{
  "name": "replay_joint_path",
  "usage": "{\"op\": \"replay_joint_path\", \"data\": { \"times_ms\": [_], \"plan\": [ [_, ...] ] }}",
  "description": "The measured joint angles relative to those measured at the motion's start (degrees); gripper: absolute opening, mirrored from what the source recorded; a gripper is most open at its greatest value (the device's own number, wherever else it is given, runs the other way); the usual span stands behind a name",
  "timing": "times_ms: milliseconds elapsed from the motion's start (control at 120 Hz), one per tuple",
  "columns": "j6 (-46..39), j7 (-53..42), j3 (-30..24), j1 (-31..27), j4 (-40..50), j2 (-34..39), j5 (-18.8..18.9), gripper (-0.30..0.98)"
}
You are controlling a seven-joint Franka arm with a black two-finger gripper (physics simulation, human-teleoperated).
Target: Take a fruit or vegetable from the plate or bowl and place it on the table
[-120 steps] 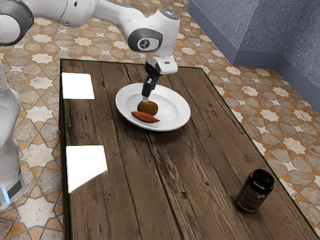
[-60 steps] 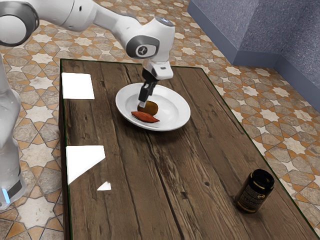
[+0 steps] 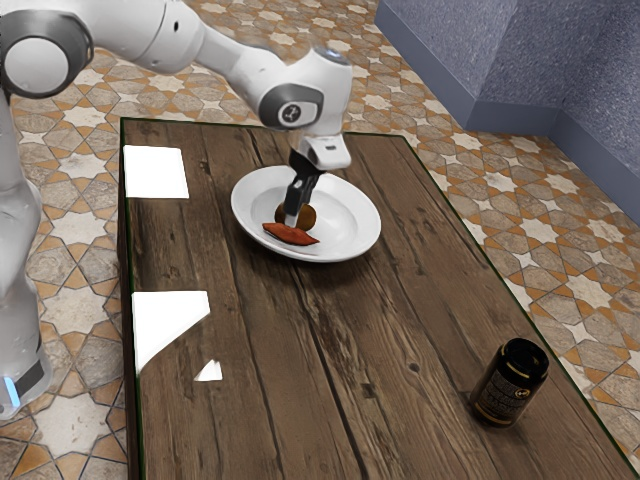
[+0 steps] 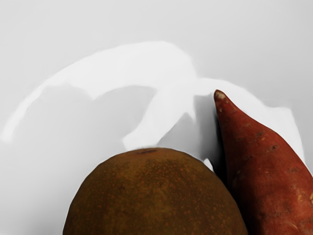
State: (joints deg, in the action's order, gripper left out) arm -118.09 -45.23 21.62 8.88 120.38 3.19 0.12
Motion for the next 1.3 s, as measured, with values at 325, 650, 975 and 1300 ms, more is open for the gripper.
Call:
{"op": "replay_joint_path", "data": {
  "times_ms": [325, 650, 975, 1300],
  "plan": [
    [-0.57, -0.48, 0.00, -0.30, -0.04, -0.37, -0.04, 0.57],
    [-0.59, -0.33, 0.10, -0.54, -0.53, -1.03, -0.67, 0.37],
    [2.69, 1.23, -4.19, -1.02, -3.02, 2.97, -0.18, 0.31],
    [6.49, 5.95, -28.35, 0.21, -6.41, 4.65, -0.46, 0.32]
  ]
}}
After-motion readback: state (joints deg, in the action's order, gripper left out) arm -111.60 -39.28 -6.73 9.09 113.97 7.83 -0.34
